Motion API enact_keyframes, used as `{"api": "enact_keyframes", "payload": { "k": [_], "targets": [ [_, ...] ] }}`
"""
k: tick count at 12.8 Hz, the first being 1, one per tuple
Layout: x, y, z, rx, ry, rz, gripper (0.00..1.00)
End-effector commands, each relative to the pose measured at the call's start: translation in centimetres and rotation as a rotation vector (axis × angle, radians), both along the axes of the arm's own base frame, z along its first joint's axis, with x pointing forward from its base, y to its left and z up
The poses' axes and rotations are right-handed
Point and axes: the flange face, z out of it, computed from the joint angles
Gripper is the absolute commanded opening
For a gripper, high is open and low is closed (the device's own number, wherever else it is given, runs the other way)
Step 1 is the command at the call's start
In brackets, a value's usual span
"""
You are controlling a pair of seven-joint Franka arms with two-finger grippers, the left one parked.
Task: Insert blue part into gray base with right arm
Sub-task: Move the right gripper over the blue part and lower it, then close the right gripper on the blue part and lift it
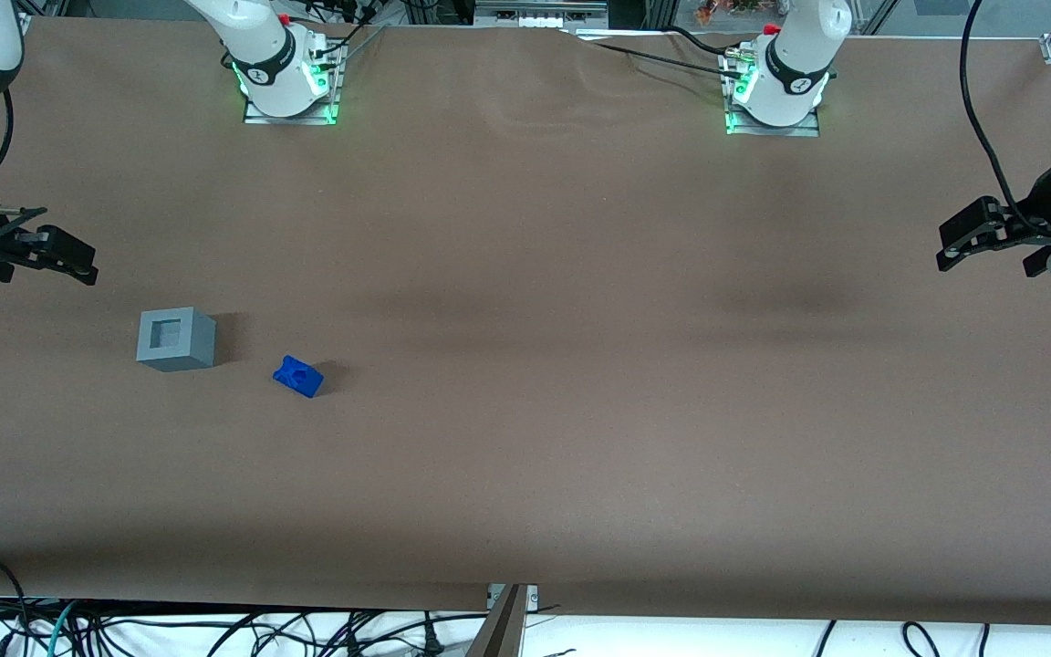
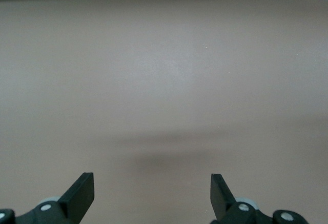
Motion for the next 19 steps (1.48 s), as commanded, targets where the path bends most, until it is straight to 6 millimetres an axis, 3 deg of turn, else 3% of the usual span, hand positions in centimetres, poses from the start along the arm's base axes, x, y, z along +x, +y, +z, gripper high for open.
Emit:
{"api": "enact_keyframes", "payload": {
  "k": [1, 4, 6, 9, 12, 16, 19],
  "targets": [
    [0.4, 0.6, -1.4, -0.013, 0.022, 0.019, 0.99],
    [1.9, 2.9, -4.2, 0.004, 0.028, -0.037, 0.99],
    [3.5, 3.9, -7.9, 0.033, 0.04, -0.203, 0.99],
    [5.0, 5.6, -11.9, 0.061, 0.053, -0.314, 0.99],
    [6.7, 7.6, -18.2, 0.124, 0.096, -0.375, 0.99],
    [7.7, 12.6, -25.7, 0.109, 0.103, -0.369, 0.99],
    [8.0, 12.8, -29.6, 0.095, 0.103, -0.372, 0.99]
  ]
}}
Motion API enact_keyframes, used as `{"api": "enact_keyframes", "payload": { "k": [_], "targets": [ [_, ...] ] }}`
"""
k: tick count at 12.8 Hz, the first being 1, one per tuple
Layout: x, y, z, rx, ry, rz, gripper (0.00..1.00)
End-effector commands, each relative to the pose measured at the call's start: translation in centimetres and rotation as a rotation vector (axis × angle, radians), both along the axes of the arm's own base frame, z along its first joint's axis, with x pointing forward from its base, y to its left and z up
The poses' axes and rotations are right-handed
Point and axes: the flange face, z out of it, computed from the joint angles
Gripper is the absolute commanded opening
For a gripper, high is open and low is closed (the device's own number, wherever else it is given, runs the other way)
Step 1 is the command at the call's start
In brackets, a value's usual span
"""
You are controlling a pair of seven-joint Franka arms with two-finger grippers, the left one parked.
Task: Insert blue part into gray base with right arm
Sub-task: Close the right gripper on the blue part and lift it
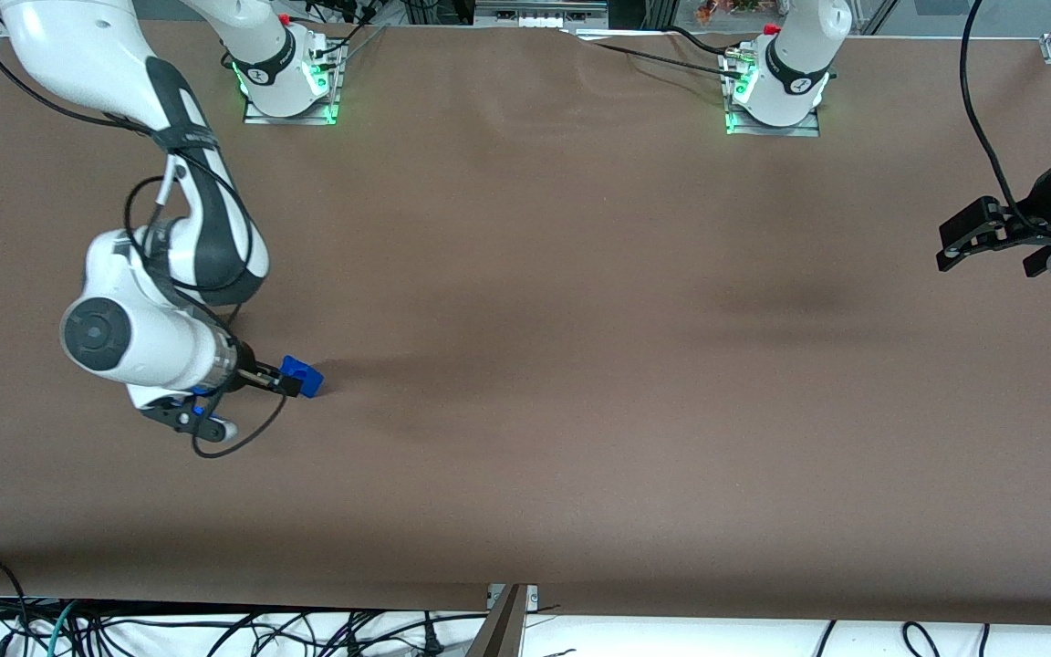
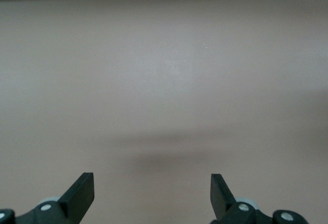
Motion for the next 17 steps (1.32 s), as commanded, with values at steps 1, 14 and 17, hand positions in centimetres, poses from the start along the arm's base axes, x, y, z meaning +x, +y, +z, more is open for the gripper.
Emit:
{"api": "enact_keyframes", "payload": {
  "k": [1, 14, 17],
  "targets": [
    [0.3, -0.7, -2.7, -0.01, 0.0, -0.019, 0.99],
    [-1.4, -1.4, -6.4, -0.04, 0.011, 0.015, 0.51],
    [-1.3, -1.5, -5.6, -0.033, 0.003, 0.069, 0.31]
  ]
}}
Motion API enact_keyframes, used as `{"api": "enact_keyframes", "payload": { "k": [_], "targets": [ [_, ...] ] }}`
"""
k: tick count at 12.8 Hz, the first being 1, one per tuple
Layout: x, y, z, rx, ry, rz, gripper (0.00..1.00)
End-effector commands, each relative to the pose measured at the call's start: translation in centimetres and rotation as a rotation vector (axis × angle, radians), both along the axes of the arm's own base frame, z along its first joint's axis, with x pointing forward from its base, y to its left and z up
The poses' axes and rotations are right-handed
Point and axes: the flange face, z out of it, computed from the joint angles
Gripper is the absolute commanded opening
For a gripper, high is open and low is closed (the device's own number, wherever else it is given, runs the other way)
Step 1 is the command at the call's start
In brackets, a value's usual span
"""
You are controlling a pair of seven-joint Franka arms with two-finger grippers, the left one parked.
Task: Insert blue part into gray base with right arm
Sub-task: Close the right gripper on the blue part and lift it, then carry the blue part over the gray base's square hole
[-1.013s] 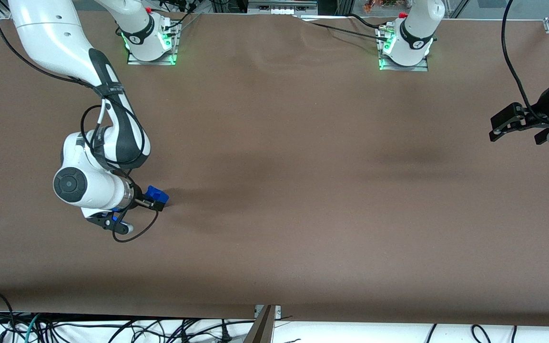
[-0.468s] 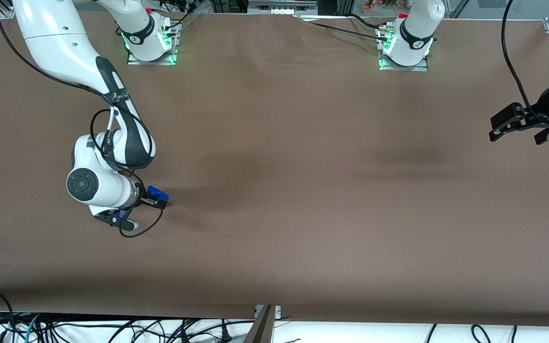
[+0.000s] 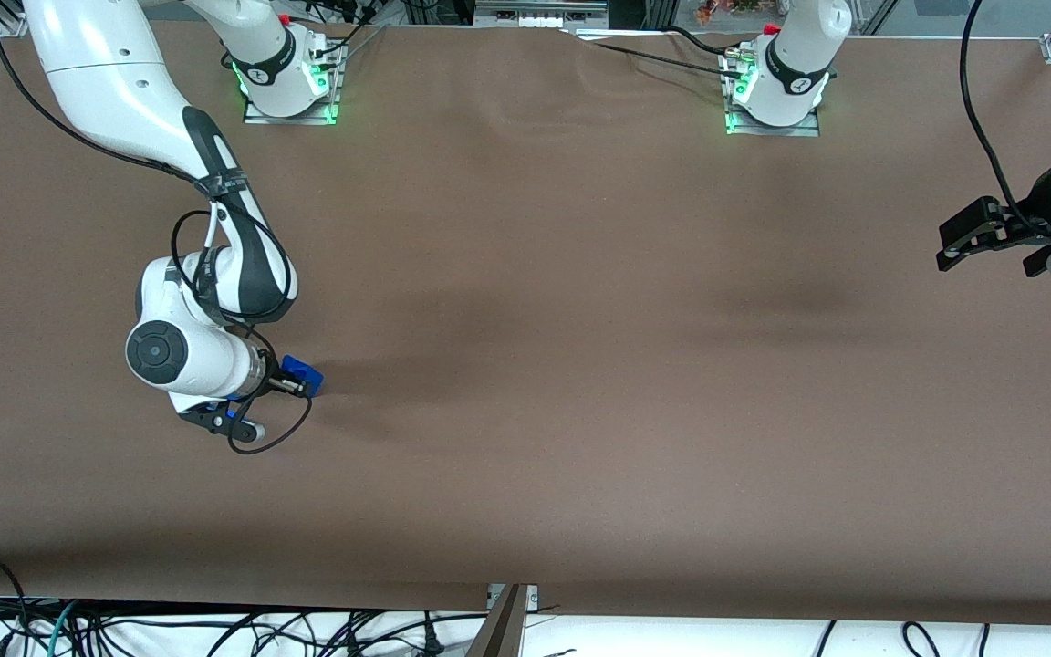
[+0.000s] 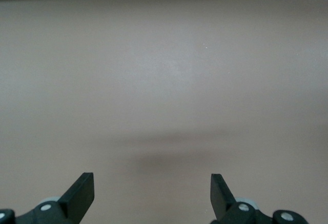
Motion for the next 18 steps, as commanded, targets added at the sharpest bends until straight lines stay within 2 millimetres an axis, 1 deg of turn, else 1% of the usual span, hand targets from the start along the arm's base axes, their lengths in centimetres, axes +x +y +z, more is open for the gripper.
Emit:
{"api": "enact_keyframes", "payload": {
  "k": [1, 3, 4, 5, 7, 8, 9, 10, 12, 13, 14, 16, 18],
  "targets": [
    [-0.2, -0.1, 1.7, 0.002, -0.014, 0.069, 0.3],
    [-0.1, -0.1, 3.7, 0.007, -0.022, 0.1, 0.29],
    [0.0, -0.2, 5.2, 0.01, -0.024, 0.121, 0.29],
    [0.1, -0.7, 6.9, 0.011, -0.016, 0.15, 0.29],
    [0.0, -3.7, 10.0, -0.001, -0.001, 0.22, 0.29],
    [-0.1, -5.7, 11.3, -0.006, 0.006, 0.264, 0.29],
    [-0.3, -7.9, 11.9, -0.013, 0.025, 0.296, 0.29],
    [-0.5, -10.3, 12.1, -0.018, 0.052, 0.326, 0.29],
    [-0.9, -13.6, 12.6, -0.021, 0.074, 0.375, 0.3],
    [-1.0, -15.0, 12.7, -0.023, 0.079, 0.392, 0.3],
    [-1.2, -16.0, 12.6, -0.023, 0.087, 0.412, 0.3],
    [-1.6, -17.1, 12.0, -0.018, 0.104, 0.442, 0.3],
    [-1.8, -17.2, 11.7, -0.013, 0.112, 0.458, 0.3]
  ]
}}
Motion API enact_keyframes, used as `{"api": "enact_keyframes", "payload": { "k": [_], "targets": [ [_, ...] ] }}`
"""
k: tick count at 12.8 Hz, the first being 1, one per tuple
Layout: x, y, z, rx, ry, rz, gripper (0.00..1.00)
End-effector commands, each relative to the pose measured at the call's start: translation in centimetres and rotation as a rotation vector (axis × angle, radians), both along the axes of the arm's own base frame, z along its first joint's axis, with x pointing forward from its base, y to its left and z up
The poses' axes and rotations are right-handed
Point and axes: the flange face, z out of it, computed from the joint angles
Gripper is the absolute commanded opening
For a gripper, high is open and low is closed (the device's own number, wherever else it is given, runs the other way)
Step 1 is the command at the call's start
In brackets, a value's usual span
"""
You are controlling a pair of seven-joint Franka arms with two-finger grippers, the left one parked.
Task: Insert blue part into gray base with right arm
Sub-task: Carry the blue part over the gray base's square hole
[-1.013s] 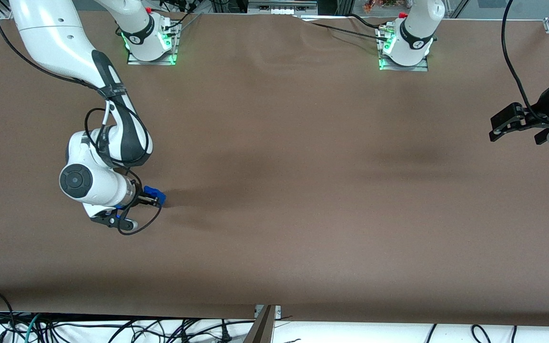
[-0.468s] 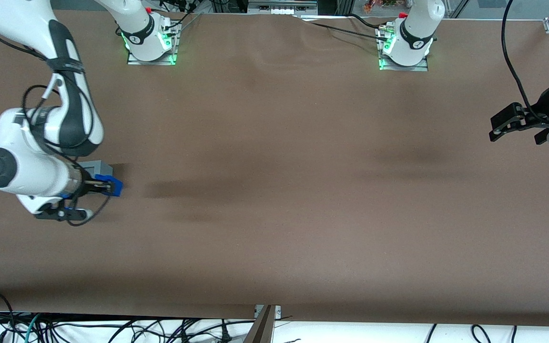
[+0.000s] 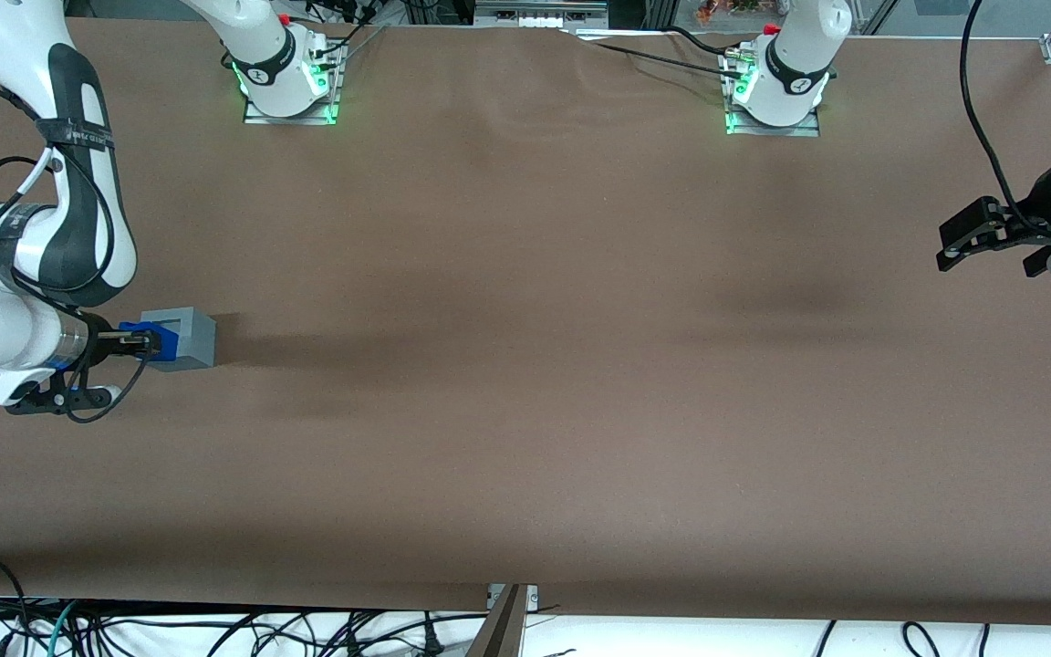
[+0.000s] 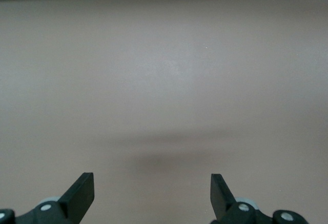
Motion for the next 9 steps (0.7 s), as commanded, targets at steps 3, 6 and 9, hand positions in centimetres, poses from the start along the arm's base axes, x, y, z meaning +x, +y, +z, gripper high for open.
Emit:
{"api": "enact_keyframes", "payload": {
  "k": [3, 6, 9],
  "targets": [
    [-1.1, -1.2, -0.6, 0.009, 0.036, 0.06, 0.3],
    [-1.3, -1.9, -1.3, 0.008, 0.052, 0.077, 0.31],
    [-1.5, -2.1, -2.2, 0.007, 0.064, 0.082, 0.31]
  ]
}}
